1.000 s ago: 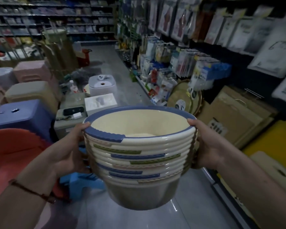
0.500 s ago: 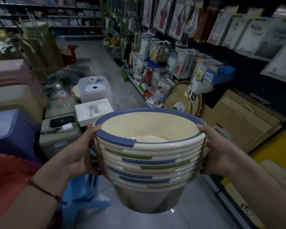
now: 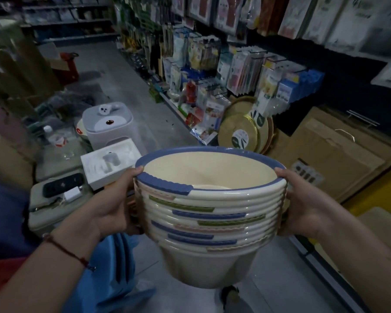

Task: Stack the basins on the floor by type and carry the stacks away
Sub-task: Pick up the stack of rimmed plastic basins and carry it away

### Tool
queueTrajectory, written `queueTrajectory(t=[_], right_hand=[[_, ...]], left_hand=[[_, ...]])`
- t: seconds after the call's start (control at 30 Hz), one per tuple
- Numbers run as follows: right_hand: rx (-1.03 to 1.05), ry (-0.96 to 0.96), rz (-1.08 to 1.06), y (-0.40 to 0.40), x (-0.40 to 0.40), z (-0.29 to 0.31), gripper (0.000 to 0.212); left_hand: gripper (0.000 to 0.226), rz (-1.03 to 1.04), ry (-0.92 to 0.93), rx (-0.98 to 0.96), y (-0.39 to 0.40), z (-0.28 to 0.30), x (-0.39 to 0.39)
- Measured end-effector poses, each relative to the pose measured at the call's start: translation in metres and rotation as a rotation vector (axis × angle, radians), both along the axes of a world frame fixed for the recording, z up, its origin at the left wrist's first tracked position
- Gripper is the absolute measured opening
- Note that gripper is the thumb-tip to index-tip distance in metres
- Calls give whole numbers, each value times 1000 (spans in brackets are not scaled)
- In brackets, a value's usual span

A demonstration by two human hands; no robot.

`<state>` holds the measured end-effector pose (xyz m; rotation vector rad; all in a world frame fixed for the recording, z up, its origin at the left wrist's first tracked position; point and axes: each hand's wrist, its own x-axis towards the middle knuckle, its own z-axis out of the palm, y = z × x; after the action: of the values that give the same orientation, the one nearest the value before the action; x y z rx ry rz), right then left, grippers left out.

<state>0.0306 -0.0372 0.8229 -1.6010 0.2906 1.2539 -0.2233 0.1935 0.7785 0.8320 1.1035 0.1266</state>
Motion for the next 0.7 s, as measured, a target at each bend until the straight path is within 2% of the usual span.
queueTrajectory(t=[0.17, 0.37, 0.47, 0.7], right_hand=[[-4, 79, 5, 38, 70, -23, 71], [7, 119, 75, 93, 166, -21, 56], [17, 88, 134, 123, 211, -17, 57], [59, 110, 262, 195, 279, -16, 57]], left_hand=[[74, 0, 26, -28, 39, -14, 60], [58, 93, 55, -59, 68, -11, 152], [62, 151, 58, -60, 79, -8, 191], [66, 222, 39, -63, 121, -5, 231]])
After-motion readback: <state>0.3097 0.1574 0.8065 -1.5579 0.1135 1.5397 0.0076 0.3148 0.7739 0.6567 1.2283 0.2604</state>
